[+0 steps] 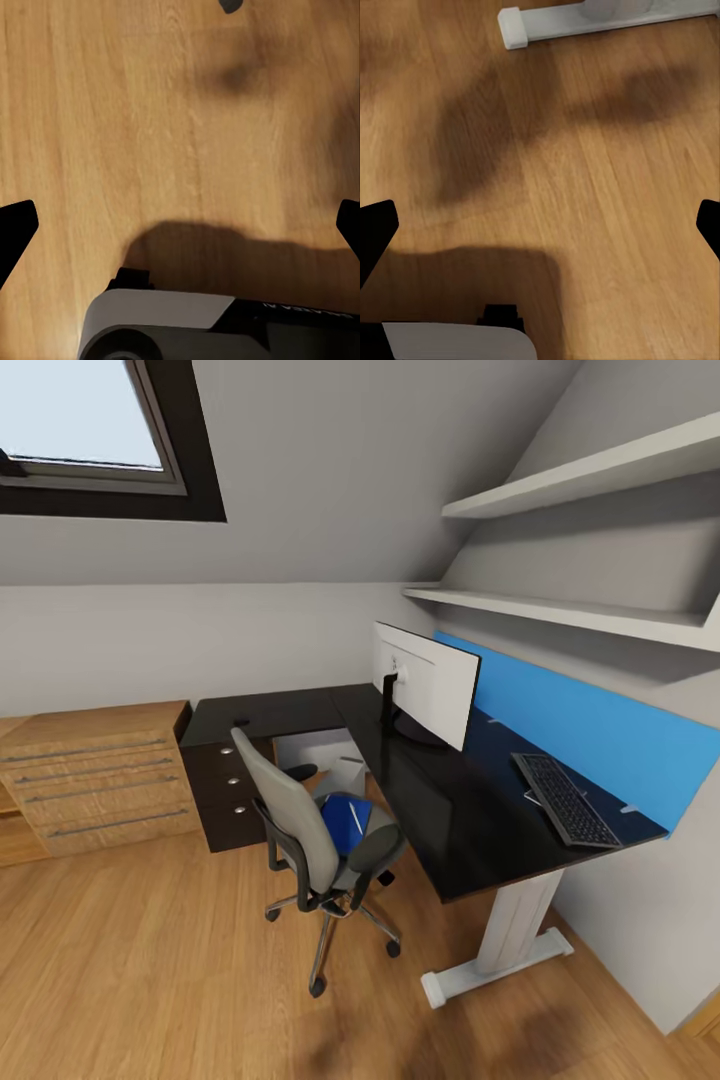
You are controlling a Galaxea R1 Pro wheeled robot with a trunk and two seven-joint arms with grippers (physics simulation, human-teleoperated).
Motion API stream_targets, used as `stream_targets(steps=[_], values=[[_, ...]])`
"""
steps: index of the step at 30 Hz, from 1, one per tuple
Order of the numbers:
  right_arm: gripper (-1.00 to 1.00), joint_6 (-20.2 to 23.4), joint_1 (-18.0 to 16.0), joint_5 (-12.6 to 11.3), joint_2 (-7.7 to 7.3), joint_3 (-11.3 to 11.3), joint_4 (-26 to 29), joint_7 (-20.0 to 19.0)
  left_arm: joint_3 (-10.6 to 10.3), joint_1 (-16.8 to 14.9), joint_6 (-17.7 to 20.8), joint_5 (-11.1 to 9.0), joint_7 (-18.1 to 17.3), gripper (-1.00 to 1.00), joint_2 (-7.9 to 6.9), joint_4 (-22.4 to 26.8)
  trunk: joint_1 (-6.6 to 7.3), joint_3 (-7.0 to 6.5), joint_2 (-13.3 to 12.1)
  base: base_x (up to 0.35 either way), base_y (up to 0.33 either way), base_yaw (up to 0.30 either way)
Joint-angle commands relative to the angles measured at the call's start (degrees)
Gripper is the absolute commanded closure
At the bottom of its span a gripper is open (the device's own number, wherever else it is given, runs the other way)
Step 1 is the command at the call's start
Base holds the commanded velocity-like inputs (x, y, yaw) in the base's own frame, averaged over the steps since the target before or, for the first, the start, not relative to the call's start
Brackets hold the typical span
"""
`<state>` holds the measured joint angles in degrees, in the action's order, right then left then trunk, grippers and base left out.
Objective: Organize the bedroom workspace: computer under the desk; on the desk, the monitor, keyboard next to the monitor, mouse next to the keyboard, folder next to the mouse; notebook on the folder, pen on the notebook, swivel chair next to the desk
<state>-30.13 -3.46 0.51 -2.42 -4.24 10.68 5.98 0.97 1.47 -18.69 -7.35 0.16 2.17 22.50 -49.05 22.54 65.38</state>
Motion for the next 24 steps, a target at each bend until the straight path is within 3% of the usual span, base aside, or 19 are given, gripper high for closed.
stream_targets(steps=[1,7,24], values=[[-1.00,-0.26,-0.04,0.06,-0.02,-0.44,-0.04,0.50,0.08,0.03,-0.04,-0.21,0.02,-1.00,0.03,0.09,-0.23,0.24,0.45,0.000,0.000,0.000],[-1.00,-0.51,-0.04,0.02,-0.04,-0.35,-0.04,0.60,0.01,0.03,-0.03,-0.21,0.07,-1.00,0.06,0.09,-1.55,1.31,2.86,0.000,0.000,0.061],[-1.00,-0.54,-0.05,0.02,-0.02,-0.33,-0.04,0.78,0.08,0.03,-0.02,-0.21,0.08,-1.00,0.09,0.09,-5.28,4.36,9.67,0.000,0.000,0.274]])
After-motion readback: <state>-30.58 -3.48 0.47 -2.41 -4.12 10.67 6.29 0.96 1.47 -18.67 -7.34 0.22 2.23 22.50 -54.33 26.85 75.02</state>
